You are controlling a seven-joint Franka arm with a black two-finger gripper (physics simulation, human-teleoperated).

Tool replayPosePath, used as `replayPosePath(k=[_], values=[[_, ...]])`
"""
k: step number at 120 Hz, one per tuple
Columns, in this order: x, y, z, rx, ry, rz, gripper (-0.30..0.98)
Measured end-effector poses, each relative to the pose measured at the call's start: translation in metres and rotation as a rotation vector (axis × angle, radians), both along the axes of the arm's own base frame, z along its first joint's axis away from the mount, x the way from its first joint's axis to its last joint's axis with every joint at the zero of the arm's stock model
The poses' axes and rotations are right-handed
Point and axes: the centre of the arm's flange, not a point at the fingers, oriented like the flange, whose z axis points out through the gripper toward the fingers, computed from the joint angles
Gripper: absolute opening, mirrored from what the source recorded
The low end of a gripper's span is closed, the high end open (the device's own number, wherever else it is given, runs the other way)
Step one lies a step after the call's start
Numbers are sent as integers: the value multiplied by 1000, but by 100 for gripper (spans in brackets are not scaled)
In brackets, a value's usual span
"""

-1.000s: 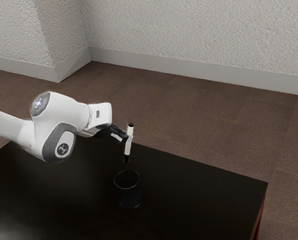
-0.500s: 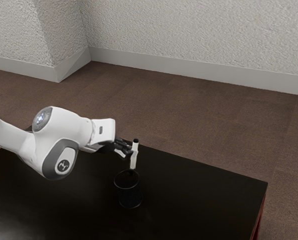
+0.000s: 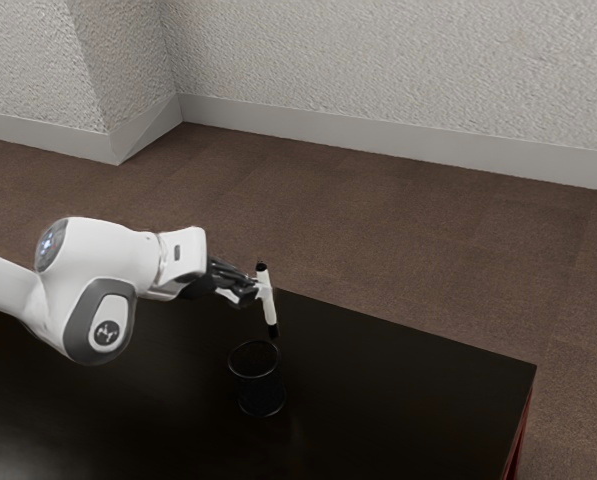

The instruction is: Put the marker into the pen holder.

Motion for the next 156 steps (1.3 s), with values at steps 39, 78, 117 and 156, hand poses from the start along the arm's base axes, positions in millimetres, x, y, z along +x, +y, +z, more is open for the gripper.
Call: replayPosePath(k=[39,78,117,156], values=[[-14,8,2,-7,-7,1,-4],[-45,10,-14,-18,31,-22,-5],[-59,5,-39,21,104,-49,-5],[-57,-9,-36,44,149,-98,39]])
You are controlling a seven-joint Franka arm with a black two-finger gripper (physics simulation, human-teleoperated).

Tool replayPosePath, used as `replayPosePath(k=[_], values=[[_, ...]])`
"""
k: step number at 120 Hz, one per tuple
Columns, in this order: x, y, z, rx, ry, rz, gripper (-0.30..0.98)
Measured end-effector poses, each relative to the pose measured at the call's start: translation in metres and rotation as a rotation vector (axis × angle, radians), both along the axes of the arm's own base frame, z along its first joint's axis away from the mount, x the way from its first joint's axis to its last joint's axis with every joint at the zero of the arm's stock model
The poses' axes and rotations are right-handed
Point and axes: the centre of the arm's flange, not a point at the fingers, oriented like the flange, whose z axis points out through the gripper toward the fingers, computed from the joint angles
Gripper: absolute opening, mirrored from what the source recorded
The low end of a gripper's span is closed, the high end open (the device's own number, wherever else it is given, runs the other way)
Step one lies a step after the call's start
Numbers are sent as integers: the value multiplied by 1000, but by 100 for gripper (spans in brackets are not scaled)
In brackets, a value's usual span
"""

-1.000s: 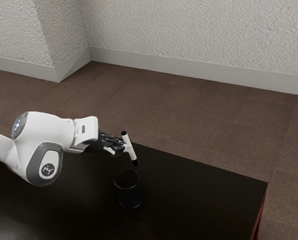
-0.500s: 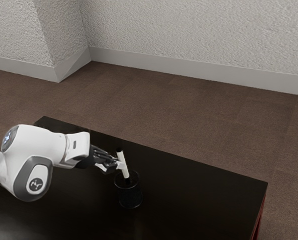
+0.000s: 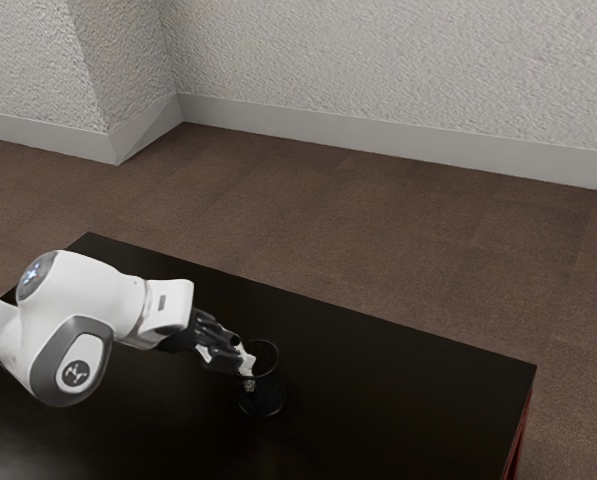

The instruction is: Put the marker into the pen holder.

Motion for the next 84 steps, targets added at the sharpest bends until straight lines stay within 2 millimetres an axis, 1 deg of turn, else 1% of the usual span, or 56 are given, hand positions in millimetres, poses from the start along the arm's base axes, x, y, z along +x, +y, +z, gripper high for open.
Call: replayPosePath(k=[3,14,31,37,44,49,53,55,57,60,65,70,75,84], values=[[6,-3,10,2,-14,-7,42],[36,-10,56,19,-47,-27,51],[83,-6,131,90,-16,-72,60],[95,-4,158,133,12,-92,62],[106,-6,196,202,44,-121,63],[113,-8,217,253,80,-131,64],[119,-15,232,306,110,-136,65],[123,-22,239,336,123,-141,65],[126,-30,246,365,136,-146,65],[132,-48,258,415,150,-153,66],[134,-77,269,485,181,-172,66],[130,-94,271,529,222,-190,67],[126,-100,268,560,268,-199,67],[120,-102,262,596,341,-208,67]])
